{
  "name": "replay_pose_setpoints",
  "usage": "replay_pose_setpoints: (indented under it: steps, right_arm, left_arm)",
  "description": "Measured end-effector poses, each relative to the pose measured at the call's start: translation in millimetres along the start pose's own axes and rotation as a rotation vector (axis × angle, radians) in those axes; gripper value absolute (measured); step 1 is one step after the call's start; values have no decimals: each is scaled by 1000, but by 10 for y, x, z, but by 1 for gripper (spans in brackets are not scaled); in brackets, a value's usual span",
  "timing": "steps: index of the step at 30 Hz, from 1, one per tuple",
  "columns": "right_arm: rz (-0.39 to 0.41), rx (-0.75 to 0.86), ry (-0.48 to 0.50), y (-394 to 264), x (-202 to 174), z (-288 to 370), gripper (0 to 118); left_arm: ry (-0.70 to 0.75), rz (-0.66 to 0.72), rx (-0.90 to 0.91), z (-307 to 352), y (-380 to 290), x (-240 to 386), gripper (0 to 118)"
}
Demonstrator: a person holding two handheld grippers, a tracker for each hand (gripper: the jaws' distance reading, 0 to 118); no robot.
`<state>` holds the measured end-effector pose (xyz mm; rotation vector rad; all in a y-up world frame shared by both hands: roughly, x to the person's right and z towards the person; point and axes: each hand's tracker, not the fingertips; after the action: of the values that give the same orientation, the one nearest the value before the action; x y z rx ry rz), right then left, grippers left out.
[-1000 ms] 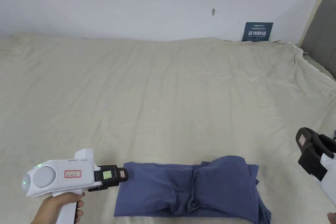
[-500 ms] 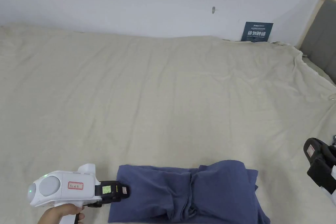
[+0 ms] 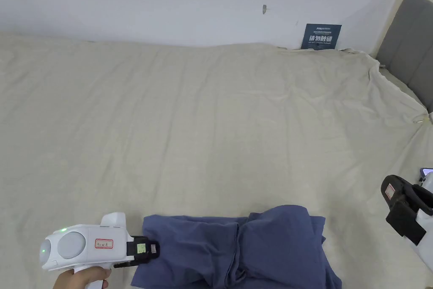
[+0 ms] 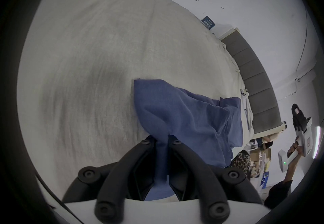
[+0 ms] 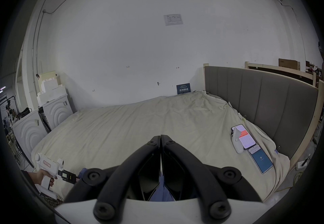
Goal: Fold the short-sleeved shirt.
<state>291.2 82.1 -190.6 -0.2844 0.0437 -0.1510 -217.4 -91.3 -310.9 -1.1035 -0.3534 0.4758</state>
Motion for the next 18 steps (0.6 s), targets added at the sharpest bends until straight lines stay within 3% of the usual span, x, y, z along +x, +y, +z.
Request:
replay_pose_setpoints:
  steps: [5, 18]
  right_arm:
    - [-4, 15, 17, 35, -14, 3, 0]
    - [-9, 39, 66, 74, -90, 40, 0]
  left_arm:
    - [31, -27, 27, 255, 0, 116, 7]
    - [163, 52, 150, 1286, -87, -385, 7]
